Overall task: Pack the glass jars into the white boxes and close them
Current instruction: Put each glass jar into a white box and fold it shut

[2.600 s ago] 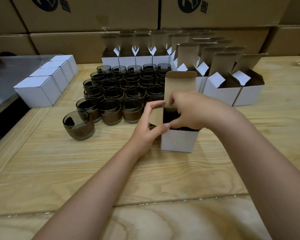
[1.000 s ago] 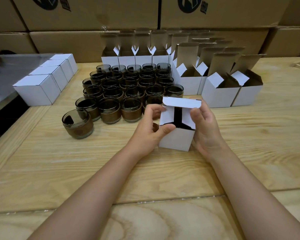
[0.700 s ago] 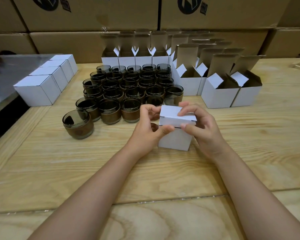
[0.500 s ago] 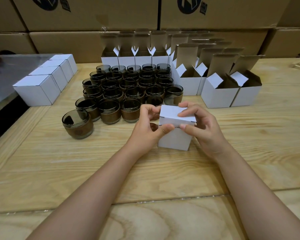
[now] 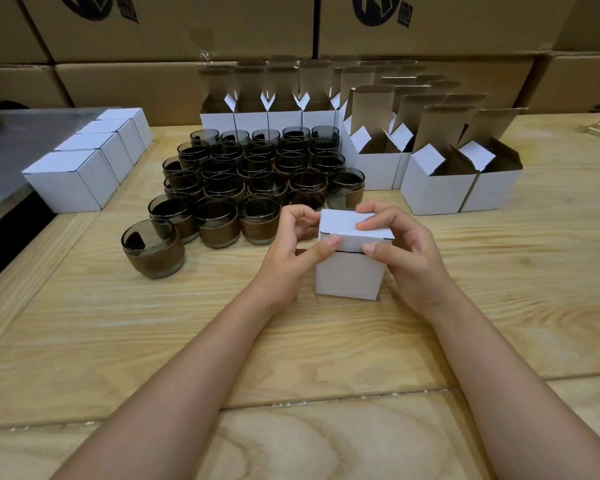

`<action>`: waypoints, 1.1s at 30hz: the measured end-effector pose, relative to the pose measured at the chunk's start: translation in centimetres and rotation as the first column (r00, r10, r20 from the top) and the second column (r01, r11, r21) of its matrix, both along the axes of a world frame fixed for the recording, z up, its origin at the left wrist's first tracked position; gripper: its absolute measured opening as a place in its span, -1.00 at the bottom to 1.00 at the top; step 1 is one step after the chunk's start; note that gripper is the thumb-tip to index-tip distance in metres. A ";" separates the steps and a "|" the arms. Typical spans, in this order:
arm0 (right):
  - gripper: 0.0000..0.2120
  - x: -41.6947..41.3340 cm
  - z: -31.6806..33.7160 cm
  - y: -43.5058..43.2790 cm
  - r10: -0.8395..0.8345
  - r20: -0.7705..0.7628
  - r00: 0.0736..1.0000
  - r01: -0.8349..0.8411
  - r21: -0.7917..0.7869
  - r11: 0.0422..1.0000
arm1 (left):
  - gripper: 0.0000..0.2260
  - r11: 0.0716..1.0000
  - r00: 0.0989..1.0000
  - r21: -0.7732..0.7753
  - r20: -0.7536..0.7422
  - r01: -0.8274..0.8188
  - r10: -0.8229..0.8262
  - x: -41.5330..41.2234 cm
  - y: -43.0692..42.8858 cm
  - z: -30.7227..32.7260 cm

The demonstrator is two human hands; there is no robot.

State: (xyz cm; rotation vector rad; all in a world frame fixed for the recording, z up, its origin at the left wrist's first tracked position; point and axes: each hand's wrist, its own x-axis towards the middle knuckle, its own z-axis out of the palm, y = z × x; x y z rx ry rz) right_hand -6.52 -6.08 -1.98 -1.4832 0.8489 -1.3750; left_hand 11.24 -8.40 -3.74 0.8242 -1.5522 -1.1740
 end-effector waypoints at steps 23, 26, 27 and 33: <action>-0.66 -0.7 -0.6 -0.9 0.009 0.216 0.976 -0.044 0.157 0.987 | -0.50 0.364 0.506 -0.931 0.317 0.005 0.802 -1.6 3.6 1.5; -0.68 -0.4 -1.0 -1.1 -0.108 0.159 0.981 0.085 0.147 0.986 | -0.55 0.330 0.468 -0.944 0.284 -0.018 0.837 -0.1 4.4 2.1; -0.69 -0.3 -1.1 -1.2 -0.138 0.130 0.982 0.122 0.128 0.984 | -0.57 0.310 0.456 -0.951 0.269 -0.015 0.849 0.7 4.8 2.1; -0.75 0.1 -1.7 -1.4 -0.172 0.036 0.985 0.169 0.064 0.984 | -0.66 0.263 0.421 -0.962 0.266 0.067 0.867 9.1 7.2 1.9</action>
